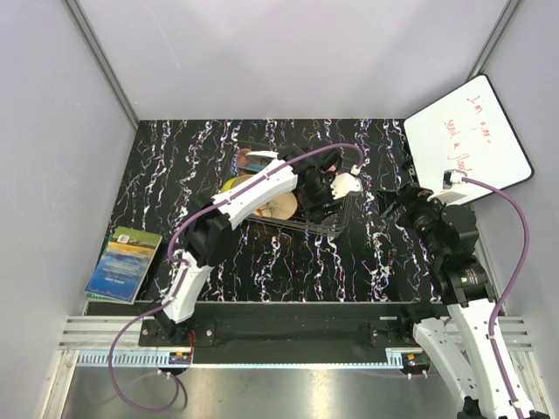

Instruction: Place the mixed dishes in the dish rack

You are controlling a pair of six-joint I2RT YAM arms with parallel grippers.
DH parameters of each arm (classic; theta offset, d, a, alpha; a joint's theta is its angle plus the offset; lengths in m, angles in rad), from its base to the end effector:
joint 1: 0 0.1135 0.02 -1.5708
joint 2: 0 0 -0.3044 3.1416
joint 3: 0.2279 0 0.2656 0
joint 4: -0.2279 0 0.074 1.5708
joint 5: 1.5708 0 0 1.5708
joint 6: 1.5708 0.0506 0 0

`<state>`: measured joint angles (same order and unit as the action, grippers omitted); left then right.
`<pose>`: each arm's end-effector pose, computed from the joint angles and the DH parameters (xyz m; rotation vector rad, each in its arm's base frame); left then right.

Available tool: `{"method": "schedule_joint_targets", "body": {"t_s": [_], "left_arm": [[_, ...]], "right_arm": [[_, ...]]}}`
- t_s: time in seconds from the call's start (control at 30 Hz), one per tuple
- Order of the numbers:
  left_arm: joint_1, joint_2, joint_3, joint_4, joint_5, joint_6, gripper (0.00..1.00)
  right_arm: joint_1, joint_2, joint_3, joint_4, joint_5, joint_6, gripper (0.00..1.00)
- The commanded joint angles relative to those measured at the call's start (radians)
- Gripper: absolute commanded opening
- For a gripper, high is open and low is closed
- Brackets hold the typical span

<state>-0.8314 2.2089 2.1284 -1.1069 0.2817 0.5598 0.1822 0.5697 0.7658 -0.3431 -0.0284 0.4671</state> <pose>0.3332 -0.3862 0.2833 1.8299 2.0733 -0.4610 0.1266 0.0248 0.3687 0.2264 1.7292 0.5034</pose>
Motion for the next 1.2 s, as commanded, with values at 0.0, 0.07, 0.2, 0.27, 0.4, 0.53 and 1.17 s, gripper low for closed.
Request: {"method": "schedule_joint_targets", "body": {"t_s": [0.0,0.07,0.2,0.27,0.4,0.53,1.17], "left_arm": [[-0.026,-0.008,-0.044,-0.016,-0.044,-0.029,0.61],[-0.031,-0.005,-0.056,-0.01,-0.093,-0.034,0.74],[-0.032,-0.009,-0.068,-0.004,-0.101,-0.04,0.99],[-0.032,-0.012,-0.067,-0.001,-0.108,-0.044,0.99],[-0.032,-0.023,-0.064,-0.001,-0.102,-0.054,0.99],[-0.032,-0.04,-0.045,-0.01,-0.099,-0.072,0.99],[-0.009,-0.383,0.216,-0.001,-0.349,-0.087,0.99]], "right_arm": [[0.0,-0.01,0.004,0.024,-0.016,-0.005,0.95],[0.0,-0.011,0.001,0.024,-0.016,-0.008,0.94],[0.002,-0.011,0.0,0.026,-0.019,-0.007,0.93],[0.002,-0.014,0.0,0.029,-0.024,-0.005,0.93],[0.0,-0.011,0.001,0.032,-0.028,-0.004,0.93],[0.0,-0.013,0.003,0.032,-0.028,-0.005,0.93],[0.002,0.162,0.085,-0.08,-0.001,-0.036,1.0]]}}
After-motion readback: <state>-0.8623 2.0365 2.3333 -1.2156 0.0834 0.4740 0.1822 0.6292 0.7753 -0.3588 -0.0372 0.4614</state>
